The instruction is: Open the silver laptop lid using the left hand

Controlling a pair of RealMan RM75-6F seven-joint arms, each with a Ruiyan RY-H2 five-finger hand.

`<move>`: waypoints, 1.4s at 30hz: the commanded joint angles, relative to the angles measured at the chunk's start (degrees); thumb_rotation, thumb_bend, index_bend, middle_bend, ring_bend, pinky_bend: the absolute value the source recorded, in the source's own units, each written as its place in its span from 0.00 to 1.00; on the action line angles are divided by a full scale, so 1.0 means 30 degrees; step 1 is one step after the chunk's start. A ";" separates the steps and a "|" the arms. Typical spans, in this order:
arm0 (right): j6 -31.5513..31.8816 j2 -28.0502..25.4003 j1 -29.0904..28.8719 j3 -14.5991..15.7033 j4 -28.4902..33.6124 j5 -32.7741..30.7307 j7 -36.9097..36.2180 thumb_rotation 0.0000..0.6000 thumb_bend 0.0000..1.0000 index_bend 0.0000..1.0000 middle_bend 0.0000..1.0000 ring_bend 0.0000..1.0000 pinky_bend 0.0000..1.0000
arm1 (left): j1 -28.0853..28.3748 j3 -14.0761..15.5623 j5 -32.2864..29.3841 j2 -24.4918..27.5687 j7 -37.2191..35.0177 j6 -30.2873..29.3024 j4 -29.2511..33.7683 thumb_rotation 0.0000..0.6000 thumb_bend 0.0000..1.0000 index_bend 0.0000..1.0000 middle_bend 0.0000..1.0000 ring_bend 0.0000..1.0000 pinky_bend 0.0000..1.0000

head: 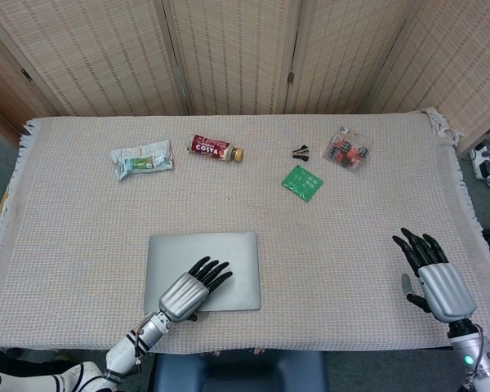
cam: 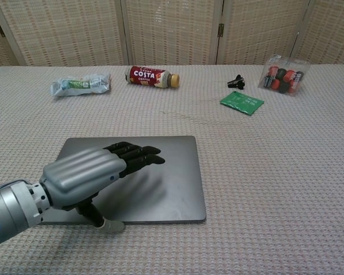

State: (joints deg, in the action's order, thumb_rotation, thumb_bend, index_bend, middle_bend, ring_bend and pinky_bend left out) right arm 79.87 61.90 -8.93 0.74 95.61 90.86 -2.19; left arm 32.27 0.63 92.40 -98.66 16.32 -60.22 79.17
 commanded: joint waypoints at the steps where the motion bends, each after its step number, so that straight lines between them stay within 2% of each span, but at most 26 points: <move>1: -0.0009 0.0017 0.0005 -0.0005 0.0011 0.0013 0.0009 1.00 0.67 0.00 0.00 0.08 0.02 | -0.0010 0.0079 -0.0021 -0.0011 -0.0064 -0.0054 -0.0121 1.00 0.26 0.00 0.01 0.00 0.00; 3: 0.0005 0.0026 0.0018 -0.0001 0.0031 0.0050 0.0029 1.00 0.67 0.00 0.00 0.08 0.02 | -0.0028 0.0161 -0.0035 -0.0008 -0.0182 -0.0102 -0.0233 1.00 0.33 0.00 0.01 0.00 0.00; 13: 0.0082 0.0002 0.0124 0.0050 0.0208 0.0183 0.0173 1.00 0.67 0.00 0.00 0.07 0.02 | -0.0140 0.0311 0.0180 -0.0337 -0.1098 -0.0827 -0.1181 1.00 0.50 0.00 0.01 0.00 0.00; 20: 0.0147 -0.0002 0.0157 0.0284 0.0282 0.0741 0.0112 1.00 0.67 0.00 0.00 0.07 0.02 | -0.0388 0.0022 0.0767 -0.1328 -0.2566 -0.2616 -0.2995 1.00 0.66 0.00 0.03 0.00 0.00; 25: 0.0060 0.0010 0.0062 0.0610 0.0406 0.1495 -0.0043 1.00 0.67 0.00 0.00 0.07 0.02 | -0.0464 -0.0345 0.0867 -0.2063 -0.3511 -0.3593 -0.4419 1.00 0.69 0.00 0.03 0.00 0.00; 31: -0.1110 0.0003 -0.0472 0.1314 0.0702 0.2457 -0.0100 1.00 0.66 0.00 0.00 0.09 0.02 | -0.0201 -0.1163 0.0490 -0.2653 -0.4305 -0.4060 -0.5677 1.00 0.75 0.00 0.04 0.00 0.00; 39: -0.3438 0.0084 -0.1775 0.1874 0.1190 0.3254 0.0128 1.00 0.66 0.00 0.00 0.09 0.02 | 0.0318 -0.1916 -0.0034 -0.2808 -0.4687 -0.3936 -0.6359 1.00 0.82 0.00 0.04 0.00 0.00; 40: -0.3918 0.0103 -0.2070 0.1916 0.1319 0.3324 0.0160 1.00 0.67 0.00 0.00 0.09 0.02 | 0.0410 -0.2007 -0.0115 -0.2820 -0.4690 -0.3873 -0.6424 1.00 0.83 0.00 0.04 0.00 0.00; 42: -0.4788 0.0201 -0.2639 0.1932 0.1538 0.3425 0.0246 1.00 0.75 0.00 0.00 0.09 0.02 | 0.0556 -0.2139 -0.0244 -0.2821 -0.4734 -0.3768 -0.6478 1.00 0.84 0.00 0.04 0.00 0.00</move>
State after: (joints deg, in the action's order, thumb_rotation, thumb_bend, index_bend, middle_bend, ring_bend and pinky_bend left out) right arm 67.83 62.23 -15.06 6.20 99.38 100.51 -1.81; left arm 33.86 -5.71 91.75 -107.11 2.17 -71.60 59.81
